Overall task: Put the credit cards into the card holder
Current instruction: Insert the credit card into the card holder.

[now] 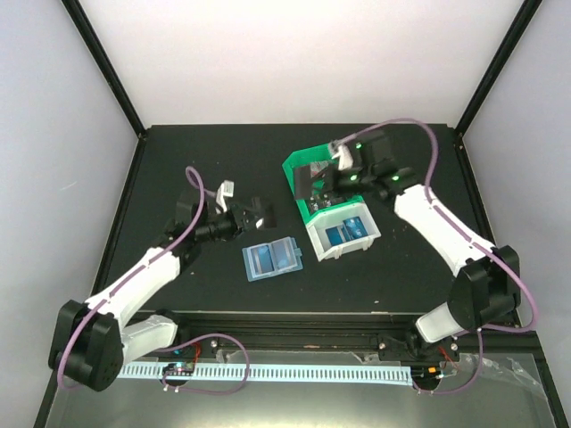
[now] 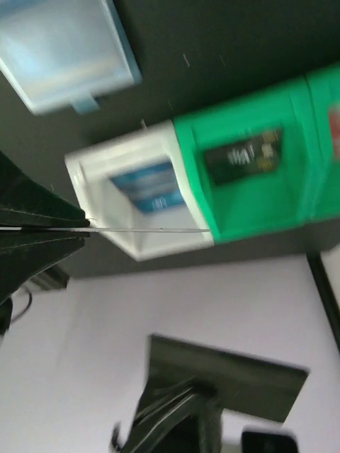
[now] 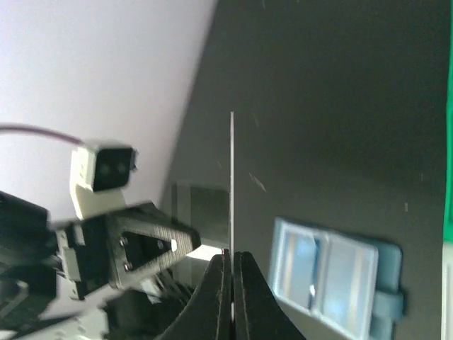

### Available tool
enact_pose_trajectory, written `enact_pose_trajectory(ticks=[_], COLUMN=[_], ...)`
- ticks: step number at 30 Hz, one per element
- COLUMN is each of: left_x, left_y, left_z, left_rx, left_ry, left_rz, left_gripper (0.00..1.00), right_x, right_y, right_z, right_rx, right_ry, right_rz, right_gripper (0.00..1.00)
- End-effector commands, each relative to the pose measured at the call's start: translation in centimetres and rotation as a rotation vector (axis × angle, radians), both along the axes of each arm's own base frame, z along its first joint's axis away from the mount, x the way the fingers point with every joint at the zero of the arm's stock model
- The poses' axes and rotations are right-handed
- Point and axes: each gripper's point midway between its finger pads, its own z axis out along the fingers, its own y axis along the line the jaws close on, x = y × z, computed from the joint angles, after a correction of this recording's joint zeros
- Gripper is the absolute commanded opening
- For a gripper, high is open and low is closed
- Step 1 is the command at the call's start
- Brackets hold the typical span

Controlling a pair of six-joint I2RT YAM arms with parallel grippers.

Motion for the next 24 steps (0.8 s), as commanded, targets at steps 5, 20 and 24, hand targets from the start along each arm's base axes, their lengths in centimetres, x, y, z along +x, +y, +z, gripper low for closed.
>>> enact_pose_trajectory(ticks=[5,20,24], left_x=[-2.1,-4.1,-4.3], left_y=[2.9,-0.1,-0.1], left_z=[-8.9,-14.9,-15.4], left_rx=[0.184,0.181,0.190], left_ry=[0.118,0.227,0.238], left_rz=[0.196,0.178,0.189], left_gripper=[0.02,0.02,0.02], right_x=[-6.6,-8.9,-9.3], right_y=[2.1,3.5,4.2], right_z=[-11.5,-17.6,-17.8], right_rx=[-0.401,-0.470,-0.438], right_ry=[0.036,0.065,0.074], right_rz=[0.067,0.141,0.173], right_gripper=[0.01,0.01,0.01])
